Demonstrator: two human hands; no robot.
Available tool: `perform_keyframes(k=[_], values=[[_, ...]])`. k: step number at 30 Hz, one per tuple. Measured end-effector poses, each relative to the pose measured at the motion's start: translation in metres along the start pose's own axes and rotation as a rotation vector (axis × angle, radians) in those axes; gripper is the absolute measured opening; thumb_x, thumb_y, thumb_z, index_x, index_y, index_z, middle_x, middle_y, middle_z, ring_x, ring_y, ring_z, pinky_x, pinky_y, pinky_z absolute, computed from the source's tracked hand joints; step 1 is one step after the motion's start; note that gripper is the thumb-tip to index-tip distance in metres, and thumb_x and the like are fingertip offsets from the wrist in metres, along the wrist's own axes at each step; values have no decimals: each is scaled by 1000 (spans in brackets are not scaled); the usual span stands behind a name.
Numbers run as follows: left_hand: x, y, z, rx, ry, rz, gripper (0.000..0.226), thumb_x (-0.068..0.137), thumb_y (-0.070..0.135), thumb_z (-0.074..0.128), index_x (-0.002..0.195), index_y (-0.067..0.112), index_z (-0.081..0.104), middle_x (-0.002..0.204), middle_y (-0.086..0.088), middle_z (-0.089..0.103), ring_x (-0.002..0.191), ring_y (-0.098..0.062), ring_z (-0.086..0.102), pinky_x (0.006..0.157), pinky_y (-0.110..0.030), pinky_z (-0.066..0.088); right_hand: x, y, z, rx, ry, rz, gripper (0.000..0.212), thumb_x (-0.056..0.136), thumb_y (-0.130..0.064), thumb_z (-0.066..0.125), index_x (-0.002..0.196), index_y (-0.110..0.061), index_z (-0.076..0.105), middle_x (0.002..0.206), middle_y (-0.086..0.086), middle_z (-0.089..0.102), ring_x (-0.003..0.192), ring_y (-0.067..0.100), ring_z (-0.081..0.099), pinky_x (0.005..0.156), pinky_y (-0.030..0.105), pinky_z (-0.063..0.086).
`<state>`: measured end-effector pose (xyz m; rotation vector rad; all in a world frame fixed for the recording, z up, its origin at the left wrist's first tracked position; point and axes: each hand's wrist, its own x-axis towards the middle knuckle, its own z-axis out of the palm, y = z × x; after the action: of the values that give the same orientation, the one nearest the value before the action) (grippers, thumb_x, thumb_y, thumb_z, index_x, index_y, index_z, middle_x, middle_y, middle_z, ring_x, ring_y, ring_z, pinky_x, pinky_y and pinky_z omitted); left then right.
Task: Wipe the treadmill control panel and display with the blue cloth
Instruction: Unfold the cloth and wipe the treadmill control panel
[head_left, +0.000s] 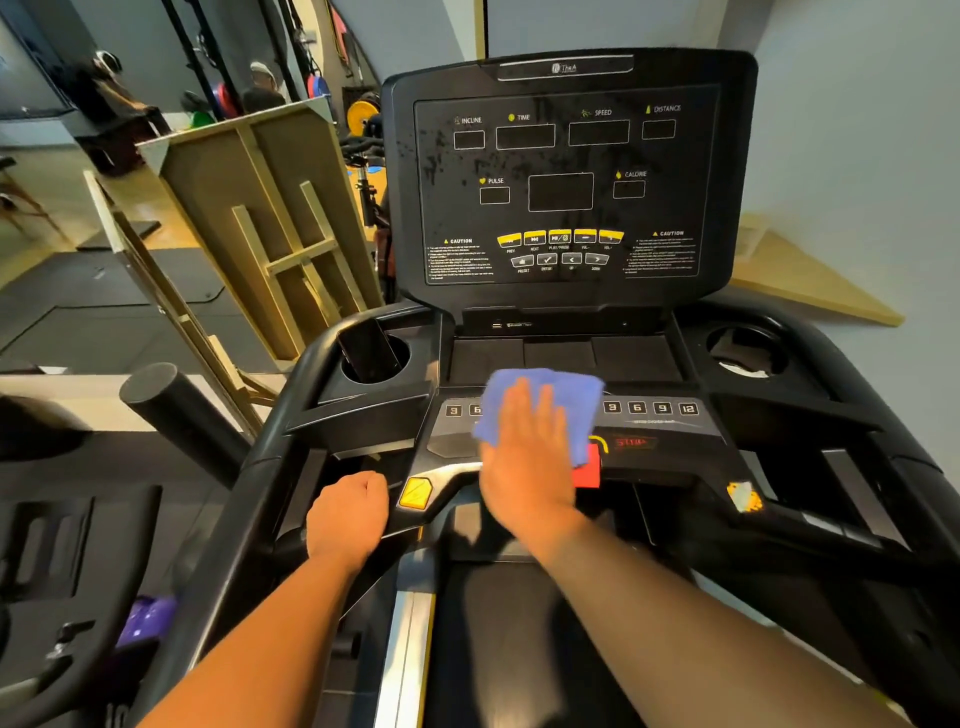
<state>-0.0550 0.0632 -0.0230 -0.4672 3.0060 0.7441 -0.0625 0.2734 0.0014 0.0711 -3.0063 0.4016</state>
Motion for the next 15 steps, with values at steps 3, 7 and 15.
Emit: perform_keyframes(k=[3,7,15], values=[[-1,1,-1,21,-4,-8,40,99,22,35,64,14,52,73,-11,64,71,-29,59,68,-38,47,-2,-40,13,-44,-143,-302,76,103,-36,42,160,-11,-3,168,10,-10,152,35,-16,122,47,-8],[0,0,-2,17,-16,-9,40,100,23,35,66,13,55,70,-9,62,70,-28,59,68,-39,49,1,-7,11,-23,-157,-495,70,103,-36,41,161,-18,5,169,0,-3,154,24,-10,125,43,-7],[1,-2,1,-43,-7,-4,43,102,22,35,62,14,48,62,-9,57,61,-22,55,64,-36,47,-26,124,-9,-24,59,-183,68,96,-33,47,158,-19,25,166,-2,18,154,21,11,123,39,5]])
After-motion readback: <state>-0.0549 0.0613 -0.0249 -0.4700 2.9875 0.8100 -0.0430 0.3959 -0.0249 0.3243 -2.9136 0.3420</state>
